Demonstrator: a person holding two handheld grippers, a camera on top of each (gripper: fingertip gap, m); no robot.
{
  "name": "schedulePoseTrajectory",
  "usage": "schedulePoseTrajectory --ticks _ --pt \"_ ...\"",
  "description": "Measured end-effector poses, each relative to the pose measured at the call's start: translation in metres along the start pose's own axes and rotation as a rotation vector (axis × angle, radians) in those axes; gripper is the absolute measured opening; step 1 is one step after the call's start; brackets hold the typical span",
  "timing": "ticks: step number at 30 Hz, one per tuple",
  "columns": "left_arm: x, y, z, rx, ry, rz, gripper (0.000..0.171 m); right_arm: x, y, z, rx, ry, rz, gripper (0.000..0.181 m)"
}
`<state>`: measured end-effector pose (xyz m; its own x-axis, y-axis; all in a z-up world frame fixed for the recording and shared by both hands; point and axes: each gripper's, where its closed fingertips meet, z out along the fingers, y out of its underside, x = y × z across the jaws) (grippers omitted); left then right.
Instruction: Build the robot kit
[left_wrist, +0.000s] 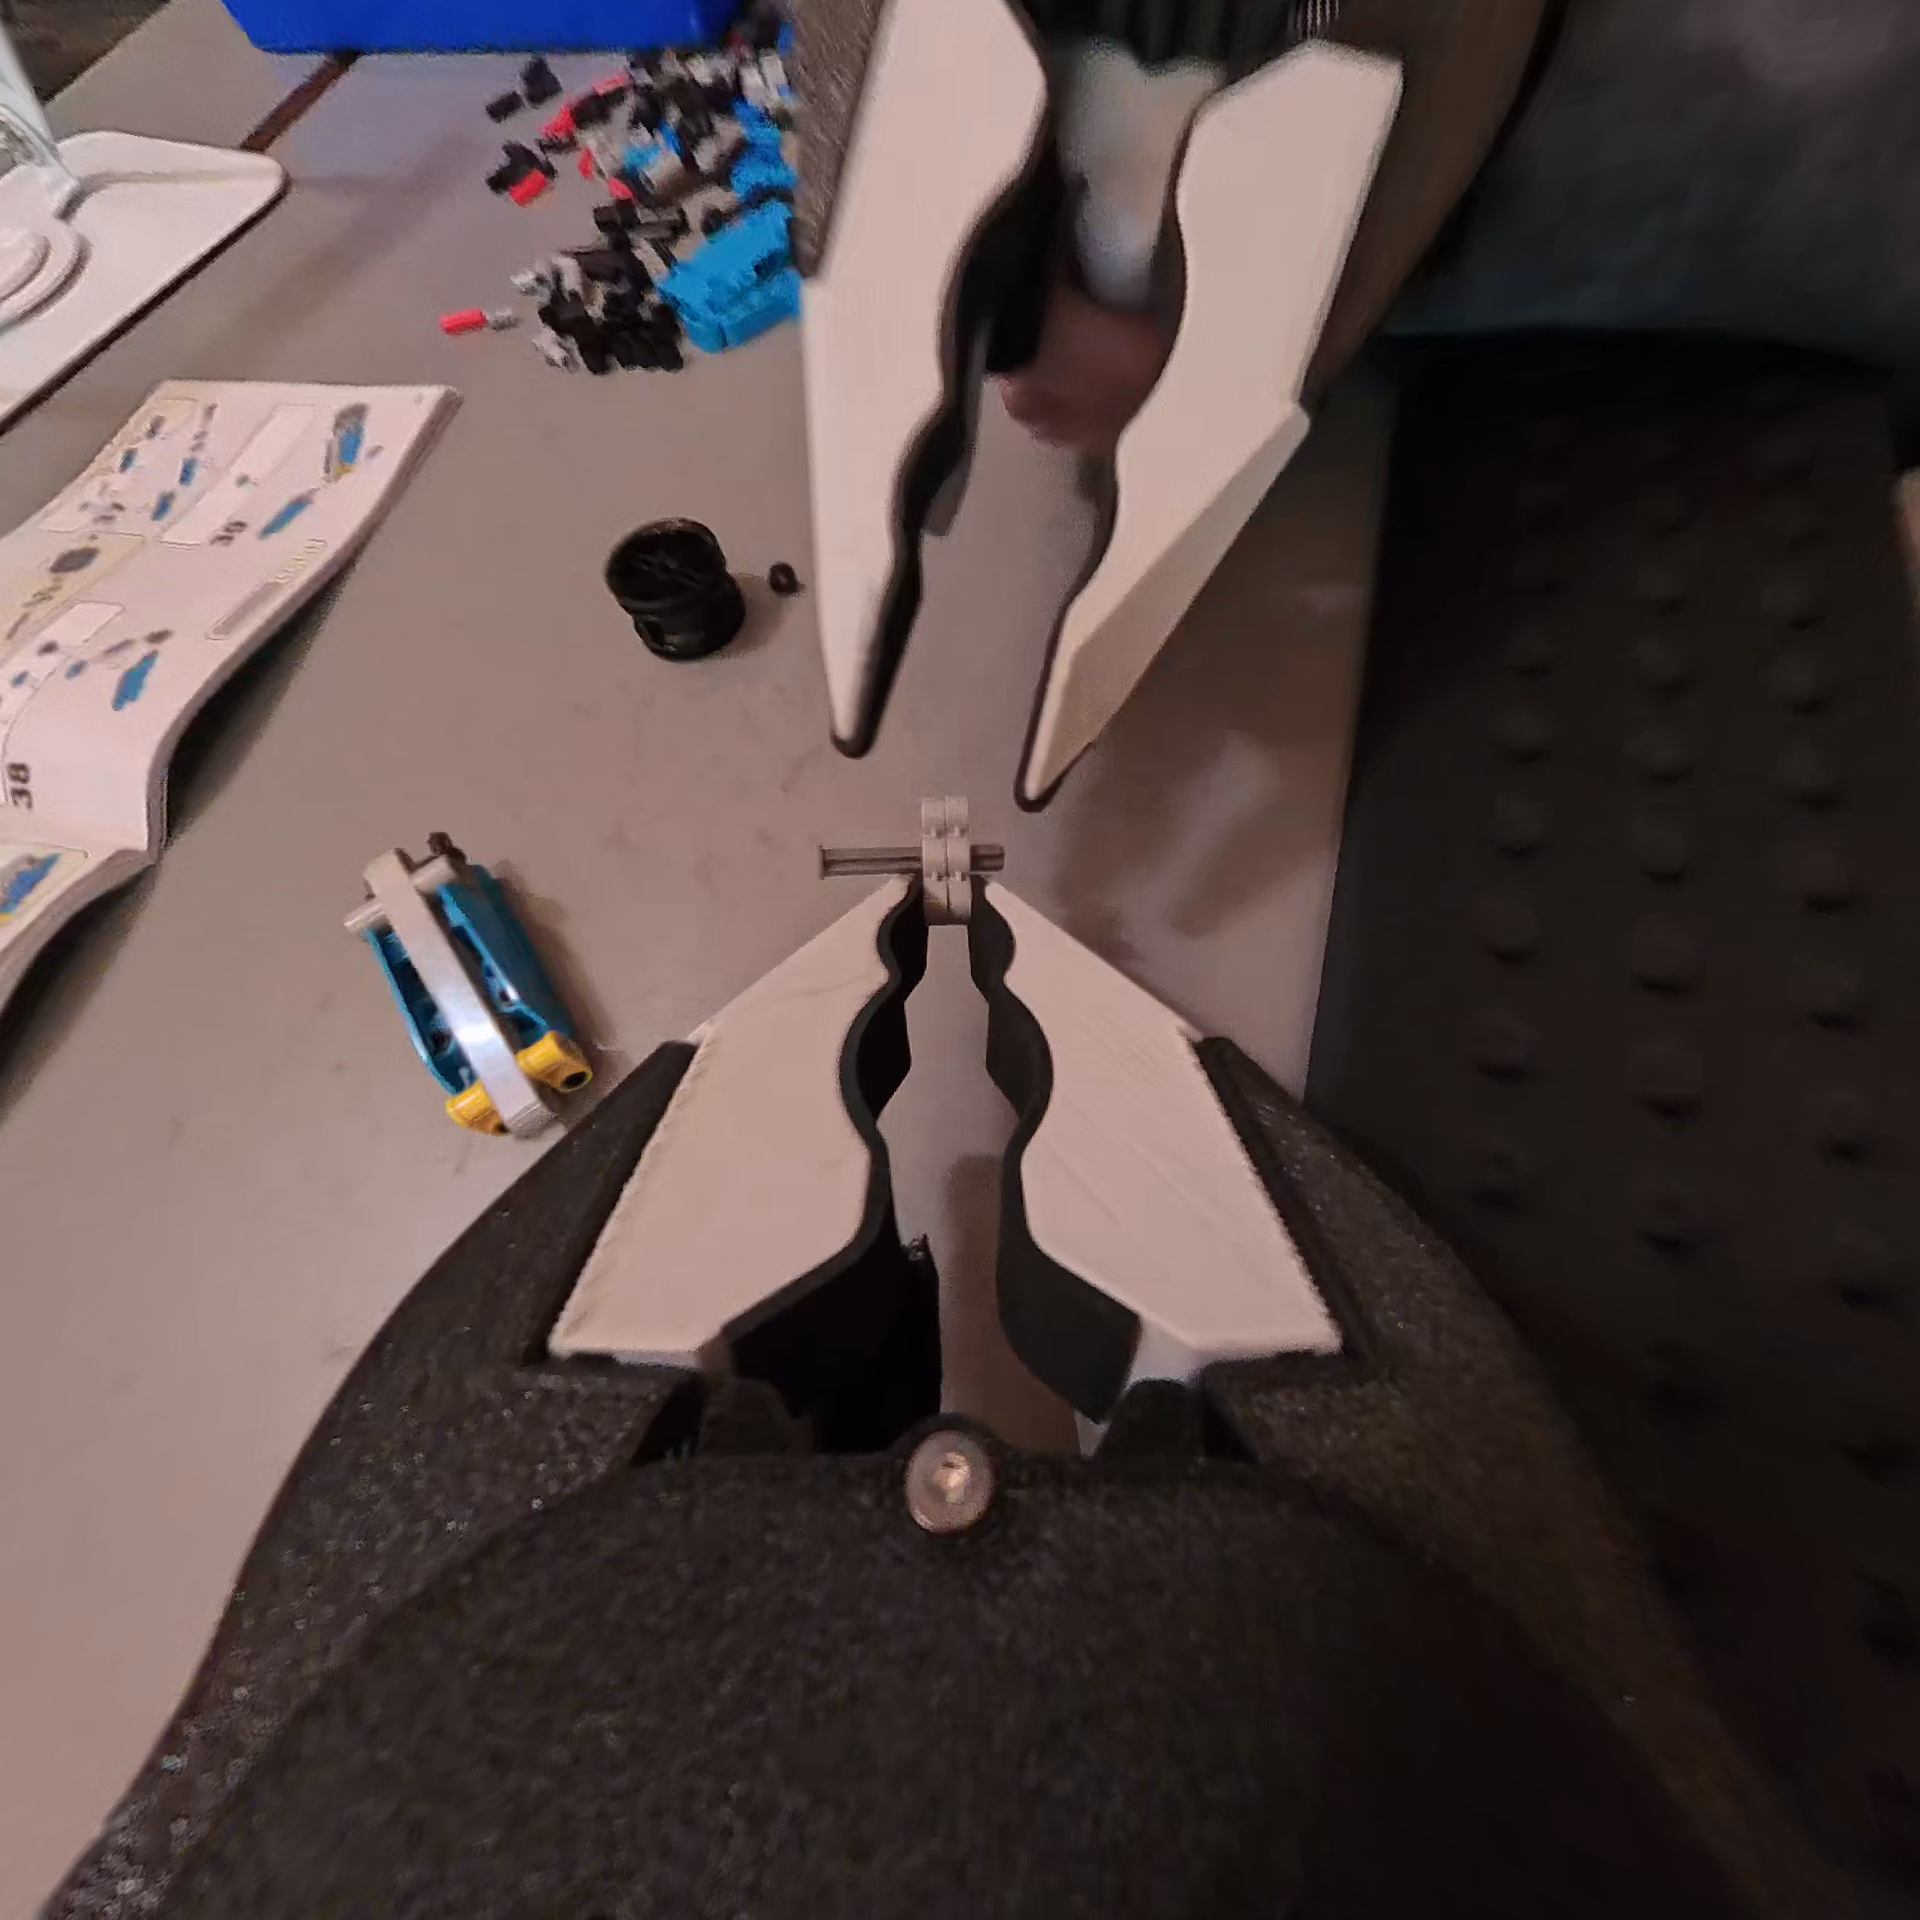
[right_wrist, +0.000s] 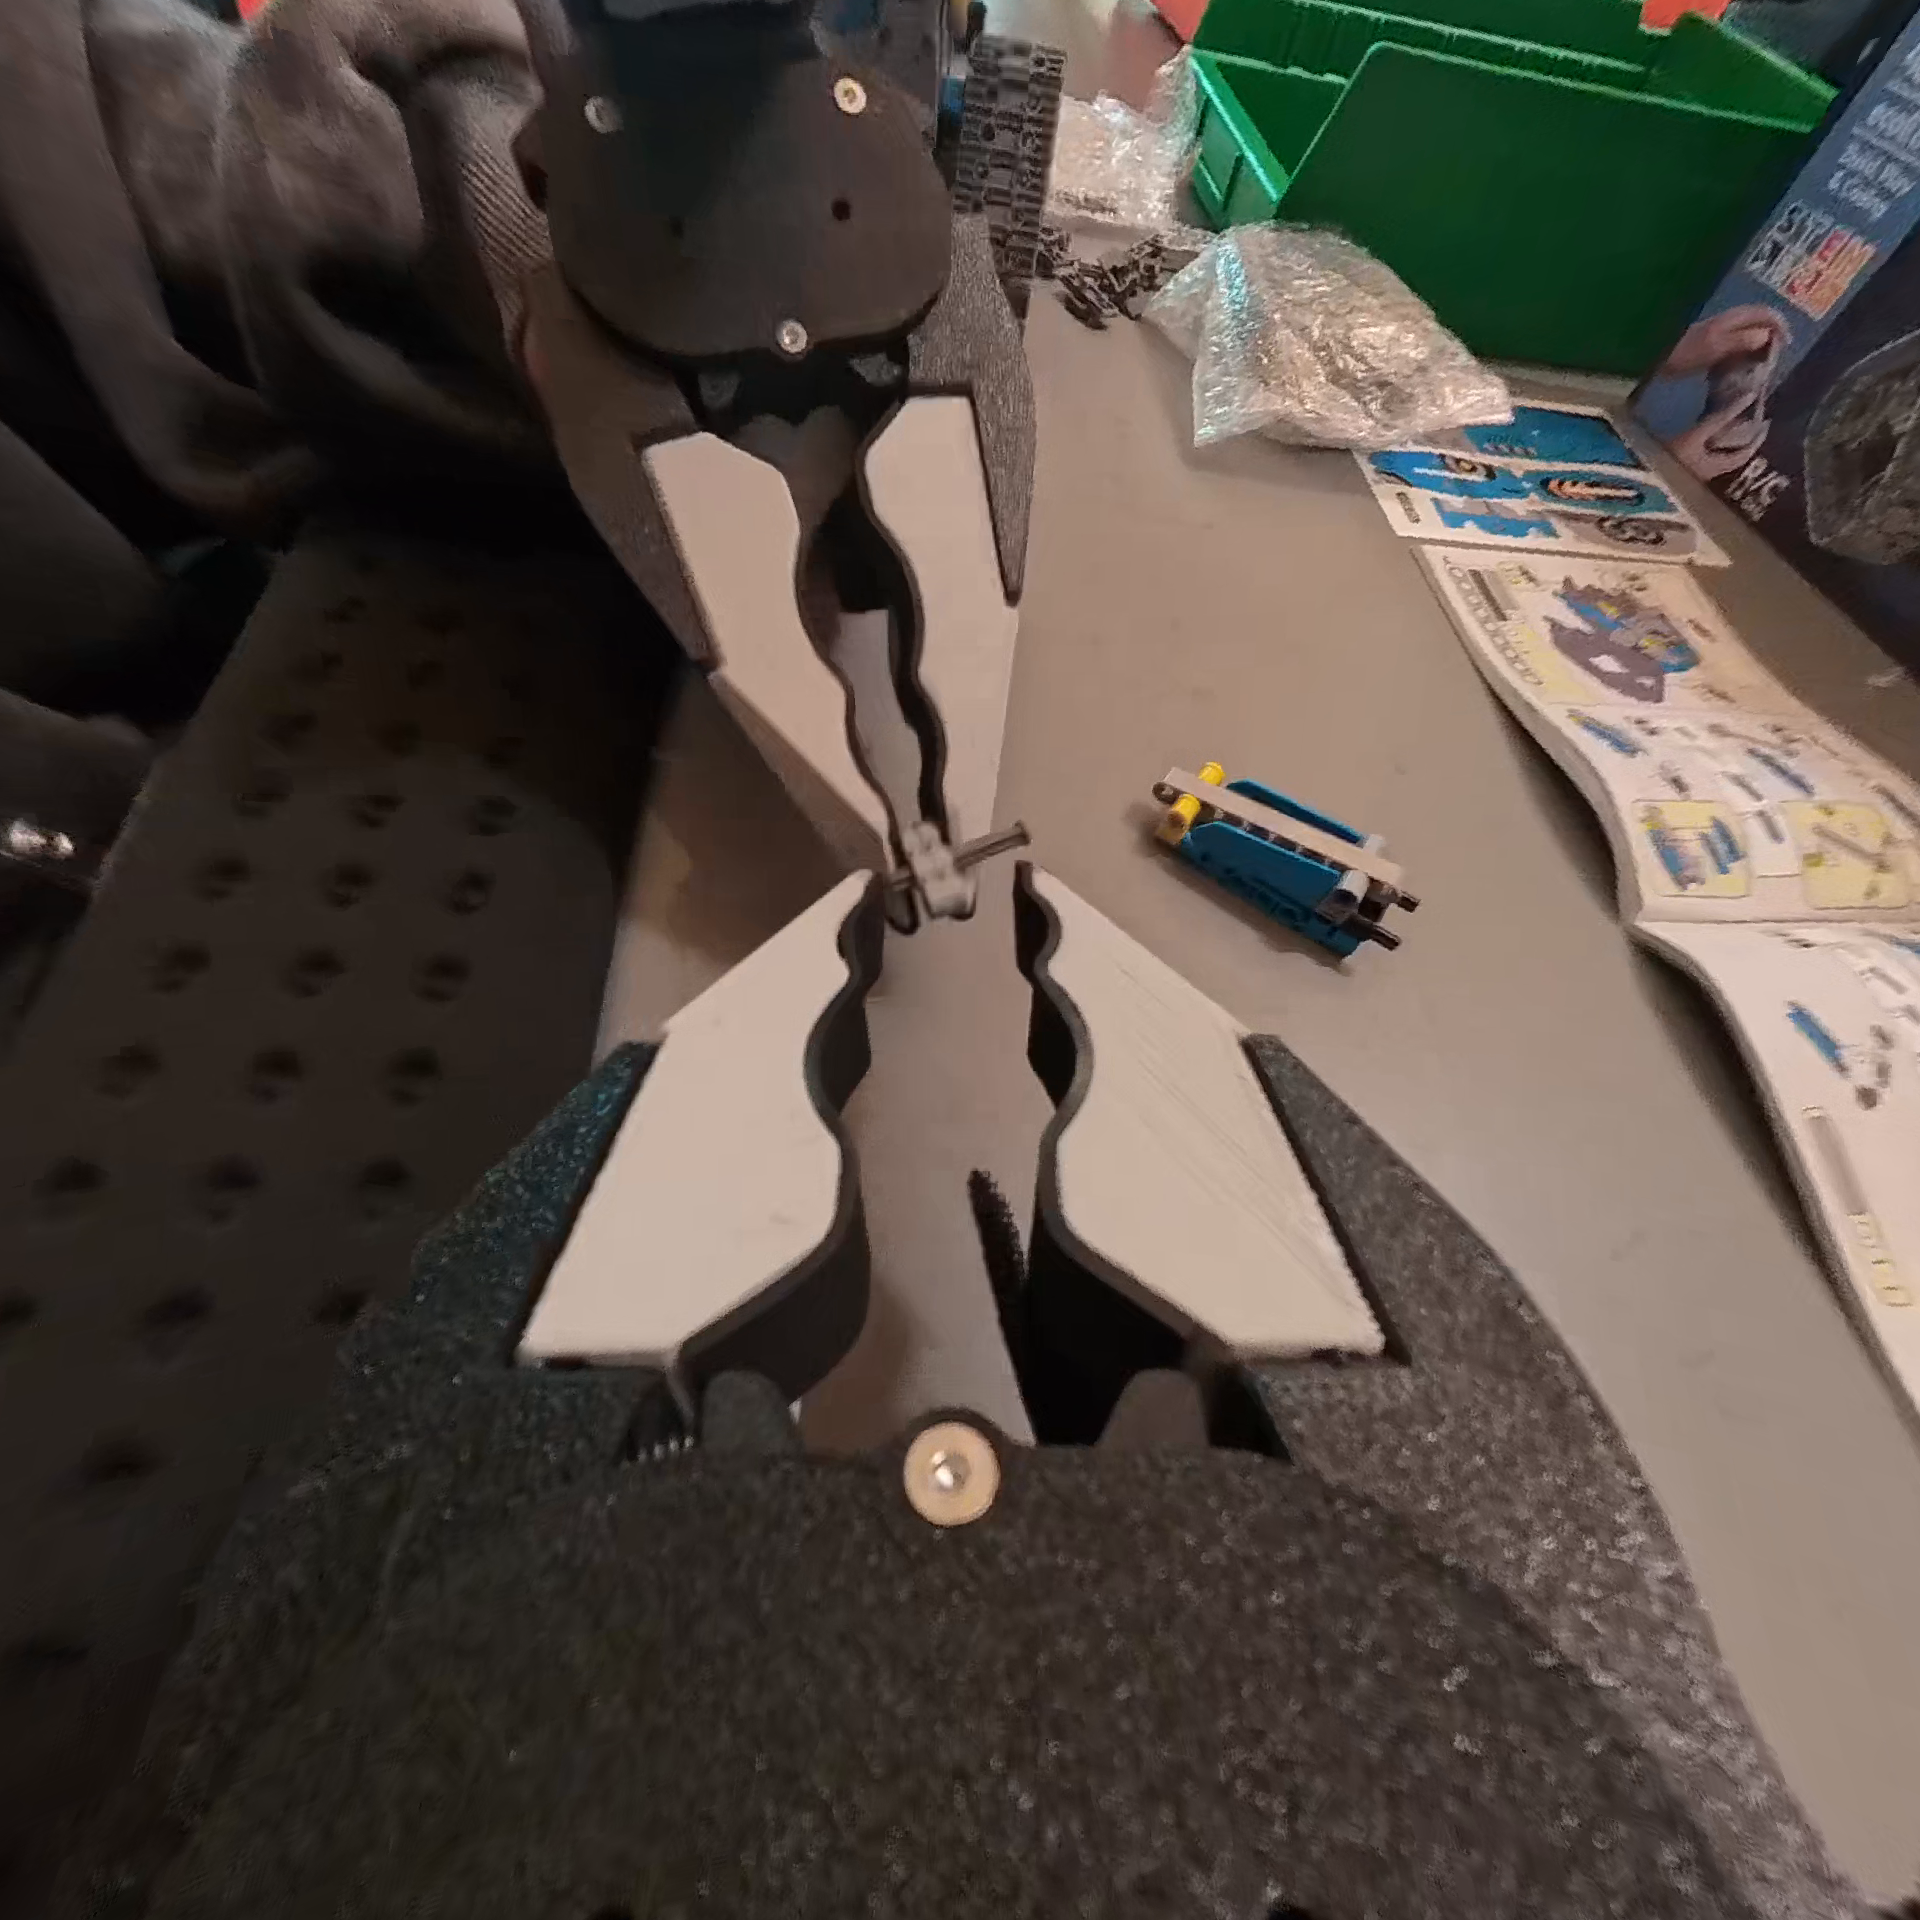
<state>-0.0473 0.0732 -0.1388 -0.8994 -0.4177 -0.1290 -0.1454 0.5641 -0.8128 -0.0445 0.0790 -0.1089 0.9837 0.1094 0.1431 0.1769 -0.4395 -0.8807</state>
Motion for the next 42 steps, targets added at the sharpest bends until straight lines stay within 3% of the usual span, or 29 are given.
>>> schedulePoseTrajectory --ticks 4,12,25,31,42 --pt "0.010 0.011 0.010 -0.087 -0.015 0.133 0.007 -0.007 0.001 0.005 -0.022 0.018 -0.087 0.030" --pt "0.029 0.001 0.005 -0.010 0.084 0.188 0.007 -0.032 0.015 0.007 -0.082 -0.144 -0.033 0.036" --pt "0.019 -0.011 -0.001 0.060 0.102 0.049 0.008 -0.033 0.005 0.002 -0.025 -0.155 0.010 0.032" --pt "0.017 -0.008 0.001 0.041 0.066 0.069 0.007 -0.032 0.005 0.001 -0.011 -0.175 0.057 0.031" --pt "0.010 -0.012 -0.002 0.069 0.078 -0.006 0.008 -0.017 0.006 0.000 -0.007 -0.112 0.057 0.011"
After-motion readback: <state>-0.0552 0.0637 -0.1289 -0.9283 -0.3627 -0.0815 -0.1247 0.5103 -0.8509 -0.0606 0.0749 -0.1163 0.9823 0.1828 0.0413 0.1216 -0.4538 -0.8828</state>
